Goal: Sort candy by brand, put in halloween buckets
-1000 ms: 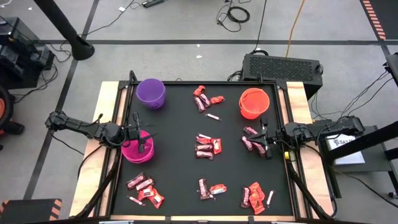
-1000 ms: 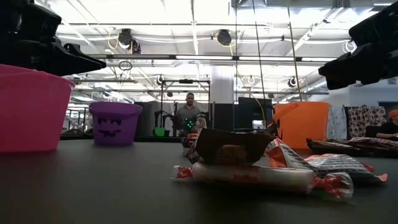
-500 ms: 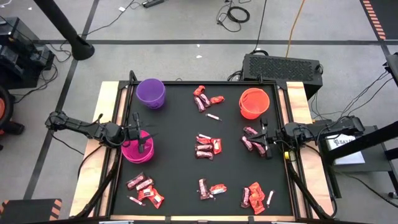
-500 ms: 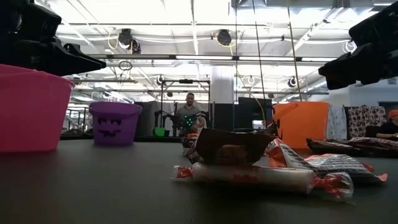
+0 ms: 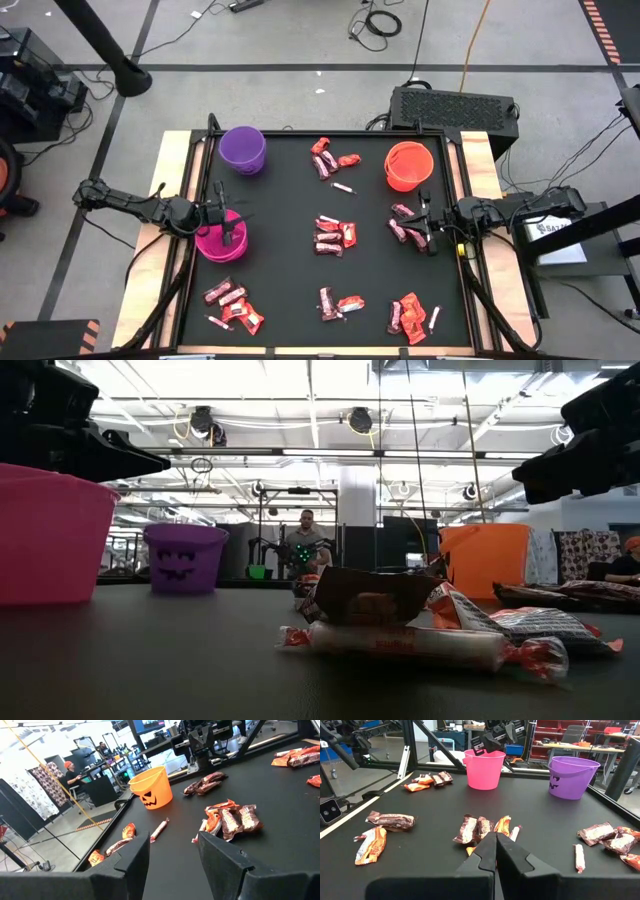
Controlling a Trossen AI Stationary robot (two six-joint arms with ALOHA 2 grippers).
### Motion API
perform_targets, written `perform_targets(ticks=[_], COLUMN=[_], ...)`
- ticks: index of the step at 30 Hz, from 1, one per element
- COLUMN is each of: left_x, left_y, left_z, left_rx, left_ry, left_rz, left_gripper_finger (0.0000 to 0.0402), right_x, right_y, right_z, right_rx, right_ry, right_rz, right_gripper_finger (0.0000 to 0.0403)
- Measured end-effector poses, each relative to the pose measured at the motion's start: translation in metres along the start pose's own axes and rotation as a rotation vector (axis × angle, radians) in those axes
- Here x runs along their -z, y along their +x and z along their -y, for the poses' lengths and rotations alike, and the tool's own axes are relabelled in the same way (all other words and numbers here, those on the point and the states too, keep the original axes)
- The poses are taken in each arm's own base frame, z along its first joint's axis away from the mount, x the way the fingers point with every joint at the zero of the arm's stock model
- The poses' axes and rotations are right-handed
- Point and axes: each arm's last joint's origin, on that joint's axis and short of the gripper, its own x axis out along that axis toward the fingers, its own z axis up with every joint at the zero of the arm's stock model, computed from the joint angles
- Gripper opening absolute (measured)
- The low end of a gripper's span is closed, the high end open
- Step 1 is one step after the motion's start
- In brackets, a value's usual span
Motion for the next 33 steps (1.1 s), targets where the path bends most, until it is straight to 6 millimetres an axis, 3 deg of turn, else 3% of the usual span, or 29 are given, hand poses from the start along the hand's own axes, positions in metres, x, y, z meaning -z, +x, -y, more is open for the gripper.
perform_targets(ticks=[19, 25, 33], left_x=[-0.001, -0.001, -0.011], left_y=[0.0, 0.0, -0.001], left_z=[0.0, 0.0, -0.005], left_rx=[-0.002, 0.015, -0.014], left_ry=[-0.017, -0.235, -0.492], left_rz=[0.01, 0.014, 0.121], left_gripper_finger=[0.0176, 0.0176, 0.0176], right_x=[-0.005, -0.017, -0.031], right_y=[0.0, -0.001, -0.005], right_z=[0.001, 0.002, 0.005], right_rx=[0.031, 0.034, 0.156], right_ry=[-0.006, 0.116, 0.087], right_rz=[0.055, 0.178, 0.324], right_gripper_finger=[0.0004, 0.0004, 0.0004])
